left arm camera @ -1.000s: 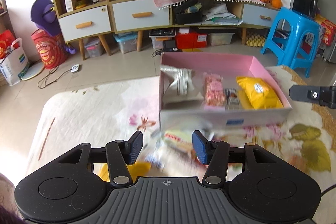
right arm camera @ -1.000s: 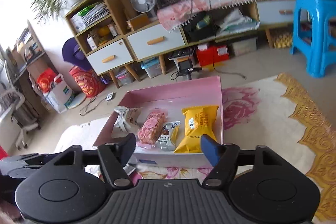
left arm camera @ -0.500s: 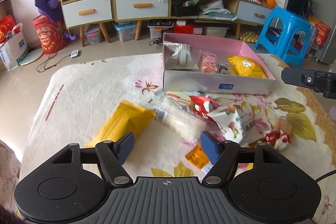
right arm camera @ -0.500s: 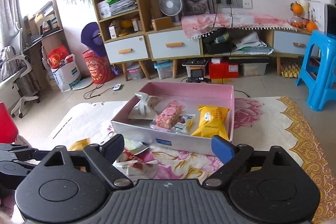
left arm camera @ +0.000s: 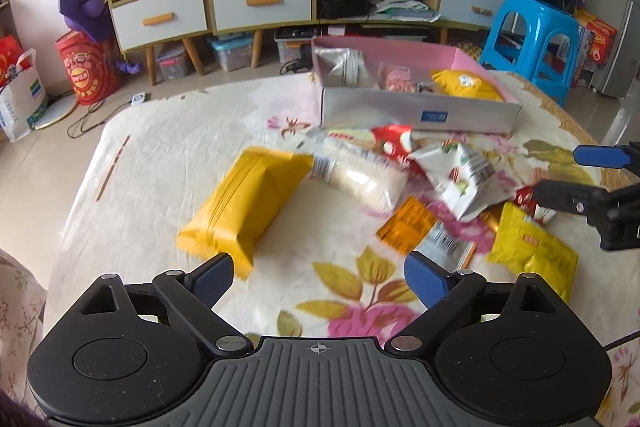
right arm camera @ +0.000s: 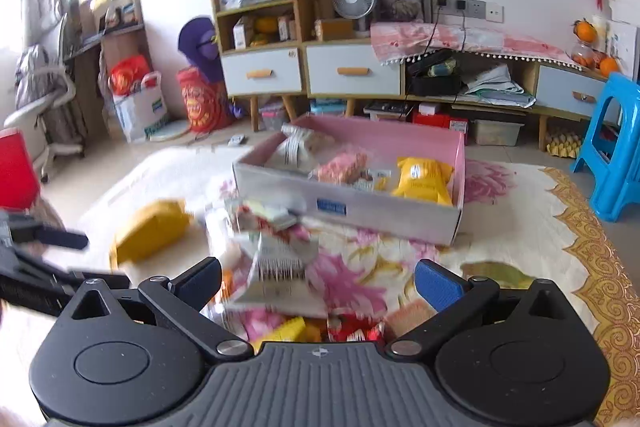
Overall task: Organize snacks
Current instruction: 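Move both tools back over the remaining snacks, then close the left tool on the large yellow cake pack while the right tool grasps the yellow chip bag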
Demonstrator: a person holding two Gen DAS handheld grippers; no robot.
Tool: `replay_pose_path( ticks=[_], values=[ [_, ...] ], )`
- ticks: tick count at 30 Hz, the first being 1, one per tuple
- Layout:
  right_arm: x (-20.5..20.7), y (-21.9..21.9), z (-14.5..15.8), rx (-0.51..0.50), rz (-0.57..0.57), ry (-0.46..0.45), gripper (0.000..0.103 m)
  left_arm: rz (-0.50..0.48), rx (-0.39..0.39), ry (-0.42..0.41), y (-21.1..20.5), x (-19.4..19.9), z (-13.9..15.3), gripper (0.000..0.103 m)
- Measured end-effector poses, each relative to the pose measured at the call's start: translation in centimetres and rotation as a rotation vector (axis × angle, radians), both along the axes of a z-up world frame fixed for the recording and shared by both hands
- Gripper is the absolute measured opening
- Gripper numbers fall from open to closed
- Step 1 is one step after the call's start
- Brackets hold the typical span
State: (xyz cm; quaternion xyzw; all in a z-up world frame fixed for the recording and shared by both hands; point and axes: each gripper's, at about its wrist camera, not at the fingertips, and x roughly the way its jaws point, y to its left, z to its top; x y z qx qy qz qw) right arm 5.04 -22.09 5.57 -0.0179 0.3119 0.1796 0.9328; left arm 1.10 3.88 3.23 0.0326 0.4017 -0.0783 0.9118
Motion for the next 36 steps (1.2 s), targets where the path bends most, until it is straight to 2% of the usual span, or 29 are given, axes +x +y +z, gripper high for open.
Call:
replay_pose_path(
  ticks=[6,16,20,27,36],
  values=[
    [-2.0,0.2,-1.6,-0.055,0.062,0.023,0.096,0.027,-0.001,0.004,2.7,-0.2,-1.7,0.095],
    [-4.0,-0.2,-3.3,-0.088,0.122,0.085,0.096,0.065,0.063,-0.030,5.9,1.9,-3.5,0.095],
    [-4.1,-0.2,-3.7,-0.091,0.134,0.105,0.096,0.032,0.086,-0.042,6.0,3.3,-3.8,0.095],
    [-4.0,0.3,-4.9,-0.105,0.159,0.152,0.096,0.016,0.055,-0.026,5.5,5.8,-4.1,0.095],
    [-3.3,0.6,-5.1,-0.115,0.164,0.143,0.096,0.023,0.038,-0.006,4.3,7.6,-4.7,0.093]
  ],
)
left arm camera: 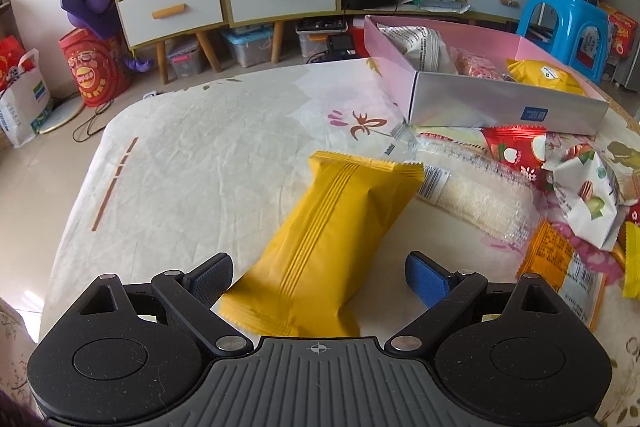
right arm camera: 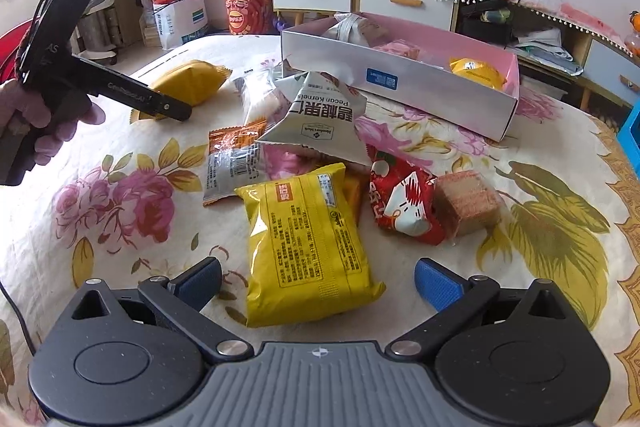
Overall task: Organize snacks
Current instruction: 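Close the left tool on the large yellow cake pack while the right tool grasps the yellow chip bag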
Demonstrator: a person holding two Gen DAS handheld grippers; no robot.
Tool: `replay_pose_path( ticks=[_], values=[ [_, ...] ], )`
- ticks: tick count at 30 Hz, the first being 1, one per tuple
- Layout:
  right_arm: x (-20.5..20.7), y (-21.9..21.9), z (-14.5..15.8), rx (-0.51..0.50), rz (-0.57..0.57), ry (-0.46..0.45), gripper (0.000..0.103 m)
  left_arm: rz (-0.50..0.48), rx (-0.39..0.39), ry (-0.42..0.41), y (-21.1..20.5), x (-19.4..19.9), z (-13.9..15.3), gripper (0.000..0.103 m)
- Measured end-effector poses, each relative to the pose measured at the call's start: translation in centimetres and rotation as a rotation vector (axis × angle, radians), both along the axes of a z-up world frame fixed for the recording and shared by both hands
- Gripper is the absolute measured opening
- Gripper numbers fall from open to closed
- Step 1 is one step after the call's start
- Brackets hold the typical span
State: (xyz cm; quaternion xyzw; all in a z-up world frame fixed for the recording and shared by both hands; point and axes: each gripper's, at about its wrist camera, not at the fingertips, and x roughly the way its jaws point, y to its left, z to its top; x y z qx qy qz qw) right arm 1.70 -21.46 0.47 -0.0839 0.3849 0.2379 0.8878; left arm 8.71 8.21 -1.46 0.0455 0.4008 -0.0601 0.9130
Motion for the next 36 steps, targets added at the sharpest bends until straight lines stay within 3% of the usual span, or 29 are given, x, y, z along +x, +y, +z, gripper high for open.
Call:
replay_pose_path(
  ticks=[7,10,12,15,19,20,24,29,36],
  values=[
    [0.0,0.0,0.0,0.000,0.006,-0.006,0.096,-0.003,-0.022,0.025,-0.8,0.0,0.0,0.087],
    [0.0,0.0,0.0,0.000,0.005,-0.007,0.096,-0.011,-0.020,0.018,-1.1,-0.3,0.2,0.078],
    [0.0,0.0,0.0,0.000,0.005,-0.009,0.096,0.001,-0.022,0.013,-1.1,-0.5,0.3,0.066],
    [-0.1,0.1,0.0,0.000,0.002,-0.012,0.095,0.029,-0.040,0.013,-0.9,-0.7,0.4,0.061],
    [-0.1,0.3,0.3,0.000,0.004,-0.023,0.087,0.055,-0.053,0.013,-0.6,-0.9,0.5,0.058],
    [-0.1,0.3,0.3,-0.001,0.005,-0.025,0.083,0.062,-0.048,0.013,-0.6,-0.9,0.6,0.049],
    [0.0,0.3,0.5,-0.006,0.003,-0.040,0.071,0.079,-0.060,0.021,-0.4,-1.1,0.7,0.046],
    [0.0,0.4,0.9,-0.002,0.005,-0.048,0.044,0.091,-0.073,0.024,-0.3,-1.3,0.9,0.042],
    [0.0,0.7,1.2,0.001,0.001,-0.057,0.041,0.104,-0.093,0.031,-0.1,-1.6,1.3,0.040]
  ],
)
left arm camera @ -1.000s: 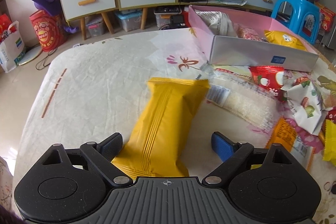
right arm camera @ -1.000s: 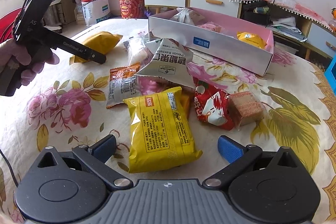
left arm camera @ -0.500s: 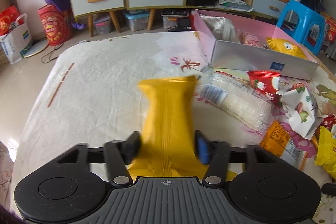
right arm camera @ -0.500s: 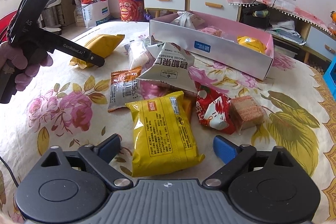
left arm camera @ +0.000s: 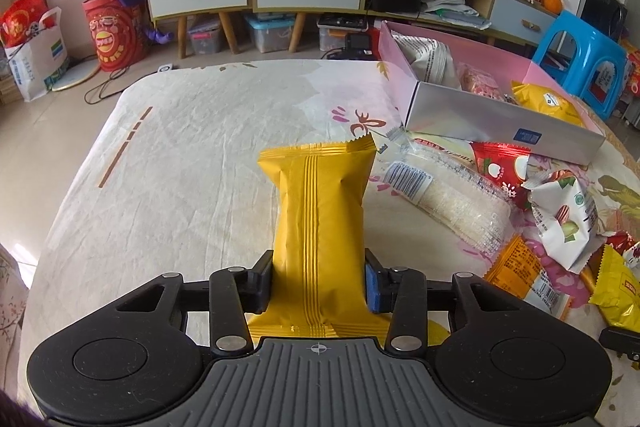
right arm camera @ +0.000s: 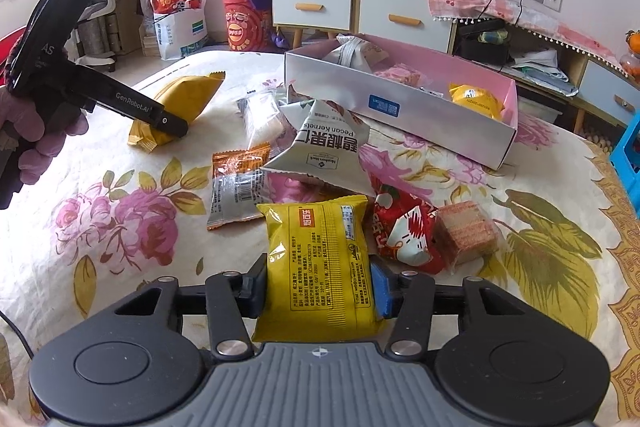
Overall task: Organize snacks
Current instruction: 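Carry both yellow packs over the pink box and open both tools to drop them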
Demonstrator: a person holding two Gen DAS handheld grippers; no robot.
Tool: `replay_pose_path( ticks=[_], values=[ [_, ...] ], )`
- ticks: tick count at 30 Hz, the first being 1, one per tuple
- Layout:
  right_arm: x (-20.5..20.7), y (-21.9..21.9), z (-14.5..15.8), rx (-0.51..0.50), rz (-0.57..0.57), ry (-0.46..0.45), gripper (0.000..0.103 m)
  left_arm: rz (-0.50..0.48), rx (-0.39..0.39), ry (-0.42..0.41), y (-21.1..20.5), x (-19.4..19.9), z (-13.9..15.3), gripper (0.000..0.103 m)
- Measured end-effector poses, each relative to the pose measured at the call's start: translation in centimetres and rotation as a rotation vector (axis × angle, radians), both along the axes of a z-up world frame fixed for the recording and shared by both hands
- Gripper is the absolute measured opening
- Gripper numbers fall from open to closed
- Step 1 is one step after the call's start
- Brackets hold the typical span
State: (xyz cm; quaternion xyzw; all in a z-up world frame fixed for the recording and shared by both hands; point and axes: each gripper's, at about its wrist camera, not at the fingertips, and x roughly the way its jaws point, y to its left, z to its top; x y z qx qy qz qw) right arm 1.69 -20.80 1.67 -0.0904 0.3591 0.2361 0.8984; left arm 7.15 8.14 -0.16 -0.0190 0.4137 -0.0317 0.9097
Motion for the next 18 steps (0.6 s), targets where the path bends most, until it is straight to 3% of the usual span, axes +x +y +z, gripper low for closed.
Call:
replay_pose_path(
  ticks=[18],
  values=[
    [0.3,0.4,3.3,0.064,-0.004,-0.055,0.041,0.009,-0.088,-0.036,-0.8,0.2,3.0,0.039]
  ],
)
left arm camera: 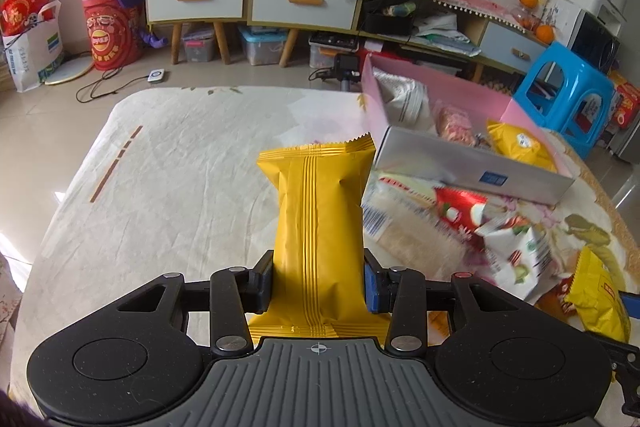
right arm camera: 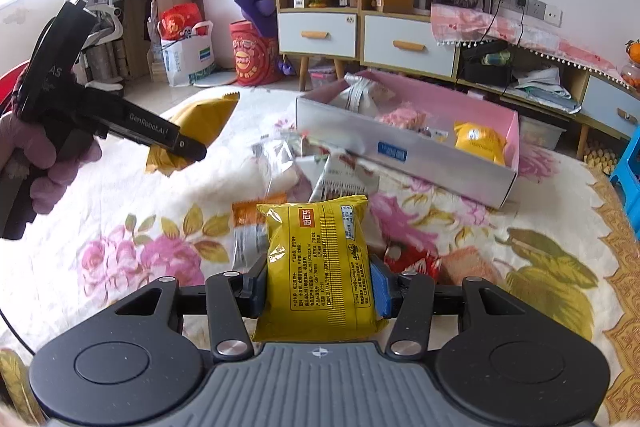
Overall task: Organize snacks
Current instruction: 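Carry both yellow packs over the pink box and open both tools to drop them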
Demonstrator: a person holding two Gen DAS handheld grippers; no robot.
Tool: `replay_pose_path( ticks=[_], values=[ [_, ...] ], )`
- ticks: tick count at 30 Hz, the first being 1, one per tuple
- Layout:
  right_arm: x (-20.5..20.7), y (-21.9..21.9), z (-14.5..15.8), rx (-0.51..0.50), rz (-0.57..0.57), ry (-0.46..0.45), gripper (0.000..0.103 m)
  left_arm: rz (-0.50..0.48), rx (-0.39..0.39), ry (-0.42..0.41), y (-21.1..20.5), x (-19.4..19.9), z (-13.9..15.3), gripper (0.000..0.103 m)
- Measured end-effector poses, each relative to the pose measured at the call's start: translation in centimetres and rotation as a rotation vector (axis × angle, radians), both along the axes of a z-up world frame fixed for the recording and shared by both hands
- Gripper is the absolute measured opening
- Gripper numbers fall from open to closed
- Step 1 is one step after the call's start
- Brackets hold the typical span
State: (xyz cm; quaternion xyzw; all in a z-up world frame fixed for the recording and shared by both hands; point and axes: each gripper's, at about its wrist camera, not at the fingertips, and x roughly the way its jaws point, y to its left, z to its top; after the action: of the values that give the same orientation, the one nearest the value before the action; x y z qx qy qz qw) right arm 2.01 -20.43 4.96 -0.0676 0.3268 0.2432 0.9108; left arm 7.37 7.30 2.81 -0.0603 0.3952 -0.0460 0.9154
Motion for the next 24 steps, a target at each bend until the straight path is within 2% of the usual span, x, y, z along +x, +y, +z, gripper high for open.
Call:
replay_pose_path(
  ticks=[17,22,24],
  values=[
    [6.6,-0.9,3.1,0.028,-0.122,-0.067,0.041,-0.006,-0.072,-0.030,-2.8,1.5,2.5,0.039],
    [9.0,-1.6,3.6,0.057,-0.176,-0.065,0.041,-0.011,-0.104,-0.043,-4.0,3.1,3.5,0.039],
    [10.1,-2.0,3.7,0.079,-0.202,-0.057,0.041,-0.020,-0.093,-0.048,-4.8,4.1,3.8,0.039]
  ],
)
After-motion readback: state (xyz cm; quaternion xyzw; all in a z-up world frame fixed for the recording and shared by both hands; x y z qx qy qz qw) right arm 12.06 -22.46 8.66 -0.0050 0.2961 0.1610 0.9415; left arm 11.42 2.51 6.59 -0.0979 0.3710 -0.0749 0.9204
